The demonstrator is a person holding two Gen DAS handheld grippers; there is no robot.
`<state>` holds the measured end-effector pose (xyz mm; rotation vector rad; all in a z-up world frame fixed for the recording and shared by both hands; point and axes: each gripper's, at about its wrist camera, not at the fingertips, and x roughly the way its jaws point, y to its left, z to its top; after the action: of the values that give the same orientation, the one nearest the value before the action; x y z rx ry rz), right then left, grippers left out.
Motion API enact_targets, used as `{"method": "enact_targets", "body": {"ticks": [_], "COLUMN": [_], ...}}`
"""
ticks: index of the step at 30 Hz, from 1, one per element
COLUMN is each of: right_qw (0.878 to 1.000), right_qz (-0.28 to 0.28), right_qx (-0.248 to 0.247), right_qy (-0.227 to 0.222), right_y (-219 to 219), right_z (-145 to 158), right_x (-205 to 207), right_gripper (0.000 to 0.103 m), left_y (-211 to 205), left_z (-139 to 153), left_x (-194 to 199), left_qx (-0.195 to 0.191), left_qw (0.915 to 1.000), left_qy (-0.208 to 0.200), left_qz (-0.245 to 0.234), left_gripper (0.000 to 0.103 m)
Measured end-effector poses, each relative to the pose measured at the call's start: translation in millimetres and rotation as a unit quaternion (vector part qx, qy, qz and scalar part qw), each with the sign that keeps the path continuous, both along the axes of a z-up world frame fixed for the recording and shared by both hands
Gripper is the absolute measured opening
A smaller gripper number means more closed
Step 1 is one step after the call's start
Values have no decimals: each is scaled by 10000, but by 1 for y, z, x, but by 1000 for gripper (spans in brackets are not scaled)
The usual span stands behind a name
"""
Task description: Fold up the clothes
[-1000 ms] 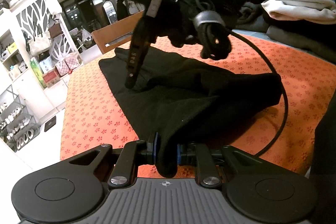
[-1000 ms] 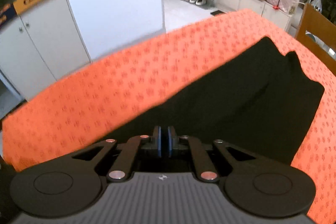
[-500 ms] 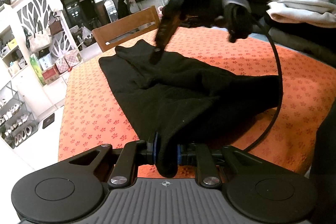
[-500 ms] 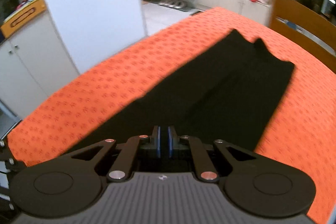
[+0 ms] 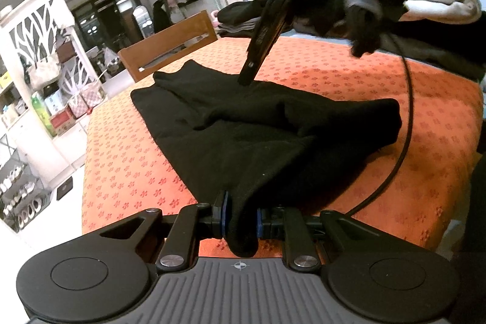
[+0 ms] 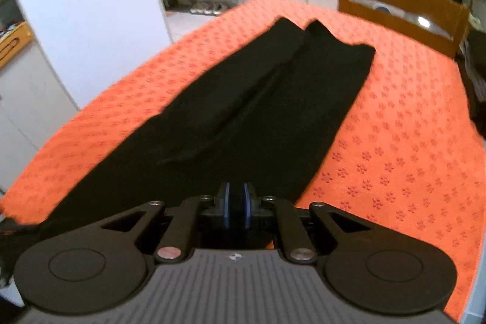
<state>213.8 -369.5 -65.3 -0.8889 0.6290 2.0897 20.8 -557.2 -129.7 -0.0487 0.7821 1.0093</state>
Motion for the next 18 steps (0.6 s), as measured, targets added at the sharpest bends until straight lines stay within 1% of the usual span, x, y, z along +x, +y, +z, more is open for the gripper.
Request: {"method": "enact_targets", "body": {"ticks": [2,4,6,8,10,11,12,14,15,16,17,18], "right_qw": [9998,9995,9989,9978,9964,9956,9946,9917,9901,9886,9873,9863], "right_qz": [137,250,380,518,656,725,797,956,1030,1095,1151,1191], "right_qx": [110,180,281,398,515,573,644,834,920,987,1043,1077], "right_qy": [2,8,-22,-71,-120,-144,-169,-221,-255,-302,-344,-375], "right_y": [-19,-42,-67,-94,-120,-133,-147,-172,-184,-194,-203,-209], "right_z": [10,18,23,26,29,31,32,33,33,32,31,28], "right_x": [4,10,13,15,17,17,18,16,15,14,12,9], "right_gripper": [23,28,31,39,44,50,53,63,65,71,74,74], "left_y": [-1,-1,-1,-1,0,0,0,0,1,1,1,1], "left_z": [0,-1,-2,-3,-3,-4,-4,-4,-4,-4,-4,-4], "left_x": [-1,-2,-4,-5,-6,-6,-7,-7,-7,-8,-8,-8], "left_qx": [27,51,60,60,59,64,70,84,94,104,113,126], "left_qw": [9999,9998,9994,9990,9983,9979,9975,9967,9963,9959,9955,9951], "left_qy": [35,75,113,150,194,216,232,264,282,299,313,319], "left_qz": [-90,-190,-308,-428,-544,-605,-657,-760,-807,-852,-890,-923], "left_gripper": [21,22,22,23,23,23,24,24,24,25,25,26]}}
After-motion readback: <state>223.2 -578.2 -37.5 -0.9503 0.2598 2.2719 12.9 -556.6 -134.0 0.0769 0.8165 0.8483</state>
